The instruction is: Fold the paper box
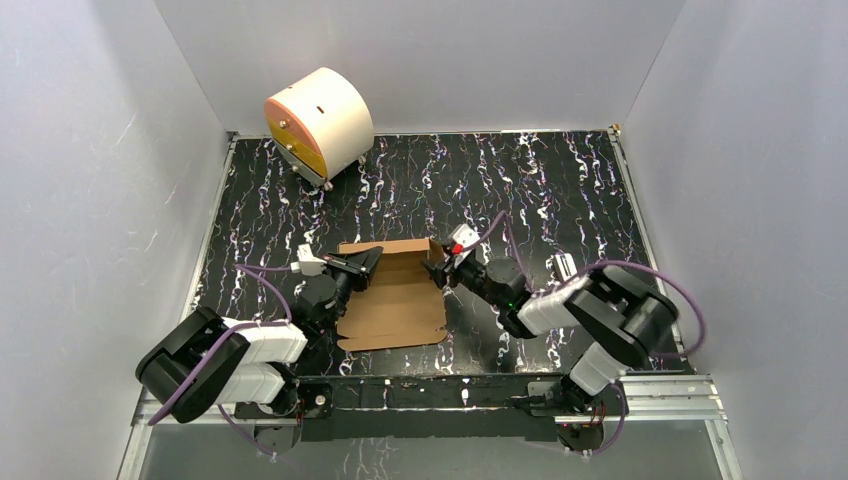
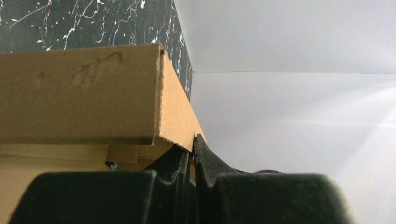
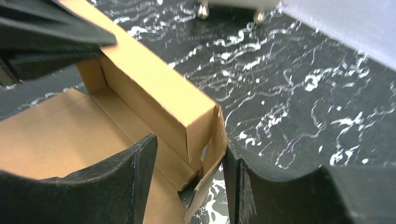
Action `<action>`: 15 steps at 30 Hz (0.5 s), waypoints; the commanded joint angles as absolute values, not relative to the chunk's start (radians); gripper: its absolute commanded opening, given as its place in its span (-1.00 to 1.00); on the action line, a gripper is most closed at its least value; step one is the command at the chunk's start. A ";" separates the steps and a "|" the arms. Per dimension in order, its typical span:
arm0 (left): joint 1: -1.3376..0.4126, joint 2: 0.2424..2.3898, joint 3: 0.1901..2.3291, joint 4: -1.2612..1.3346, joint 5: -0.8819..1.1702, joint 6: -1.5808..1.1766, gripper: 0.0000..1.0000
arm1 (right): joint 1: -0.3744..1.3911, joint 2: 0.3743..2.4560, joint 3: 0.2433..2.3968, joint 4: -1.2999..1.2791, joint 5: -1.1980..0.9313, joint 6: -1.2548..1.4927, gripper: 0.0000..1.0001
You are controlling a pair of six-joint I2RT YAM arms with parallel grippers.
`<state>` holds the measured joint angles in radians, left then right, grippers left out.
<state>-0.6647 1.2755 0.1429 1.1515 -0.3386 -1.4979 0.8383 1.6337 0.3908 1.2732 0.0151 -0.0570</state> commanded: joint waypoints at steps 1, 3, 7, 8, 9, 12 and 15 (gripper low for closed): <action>-0.672 1.263 0.129 1.111 -0.393 -1.433 -0.94 | 0.806 1.427 0.393 1.152 -0.087 -0.139 0.26; -0.672 1.261 0.128 1.108 -0.396 -1.433 -0.94 | 0.775 1.346 0.392 1.058 -0.136 -0.155 0.27; -0.672 1.257 0.128 1.104 -0.399 -1.431 -0.94 | 0.708 1.229 0.382 0.917 -0.184 -0.182 0.28; -0.671 1.255 0.130 1.103 -0.398 -1.429 -0.94 | 0.690 1.212 0.377 0.898 -0.177 -0.187 0.27; -0.671 1.254 0.130 1.102 -0.397 -1.426 -0.94 | 0.669 1.201 0.363 0.893 -0.168 -0.187 0.27; -0.672 1.250 0.131 1.100 -0.397 -1.421 -0.94 | 0.606 1.184 0.344 0.890 -0.142 -0.164 0.23; -0.672 1.246 0.132 1.099 -0.394 -1.424 -0.94 | 0.552 1.215 0.359 0.886 -0.143 -0.161 0.21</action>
